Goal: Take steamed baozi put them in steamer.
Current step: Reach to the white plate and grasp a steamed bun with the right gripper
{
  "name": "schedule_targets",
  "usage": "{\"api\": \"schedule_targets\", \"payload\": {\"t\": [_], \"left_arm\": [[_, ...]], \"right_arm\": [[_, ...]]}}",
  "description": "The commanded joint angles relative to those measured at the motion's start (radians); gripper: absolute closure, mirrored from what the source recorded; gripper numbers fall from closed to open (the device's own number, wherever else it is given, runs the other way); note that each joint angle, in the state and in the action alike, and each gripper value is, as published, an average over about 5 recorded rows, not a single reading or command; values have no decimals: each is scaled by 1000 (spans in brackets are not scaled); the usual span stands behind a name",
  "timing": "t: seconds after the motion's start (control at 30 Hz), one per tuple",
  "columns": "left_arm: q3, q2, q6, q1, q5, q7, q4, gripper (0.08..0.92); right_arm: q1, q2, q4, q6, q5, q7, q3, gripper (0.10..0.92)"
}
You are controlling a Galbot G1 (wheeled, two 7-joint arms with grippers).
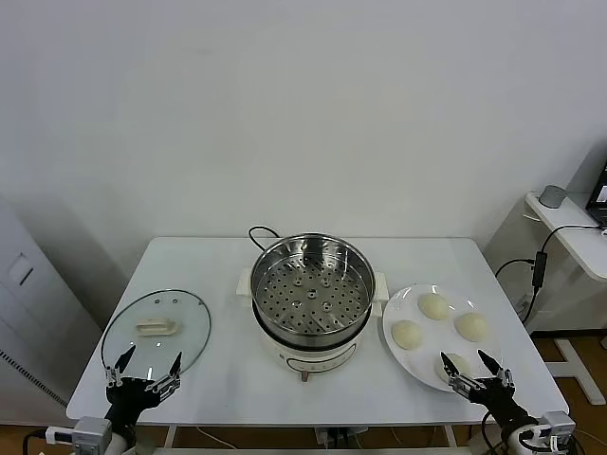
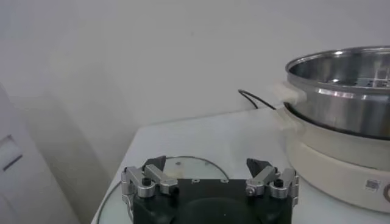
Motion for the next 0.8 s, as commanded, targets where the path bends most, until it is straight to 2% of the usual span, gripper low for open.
{"api": "schedule_targets", "payload": {"t": [0.03,0.27,0.43,0.53,0.6,0.8], "left_arm": [[-1,-1,-1,-1,-4,1,-4,177],[-1,-4,1,-4,-4,4,-2,177],[4,-11,2,-6,0,3,4,177],[8,-15,-1,-8,4,-1,9,177],[9,-18,-2,-10,11,-3,10,177],[9,-27,-2,-21,17,-4,-4,177]], "right_arm": [[0,1,1,-1,1,-1,2,203],[21,-5,2,-10,-7,23,19,203],[137,-92,-27,-91,-102,-42,115,203],[241,-171,-71,-131,-218,-131,142,203],[318,-233,-109,-138,-349,-216,142,203],[588,-472,-215,-139,-721,-593,37,203]]}}
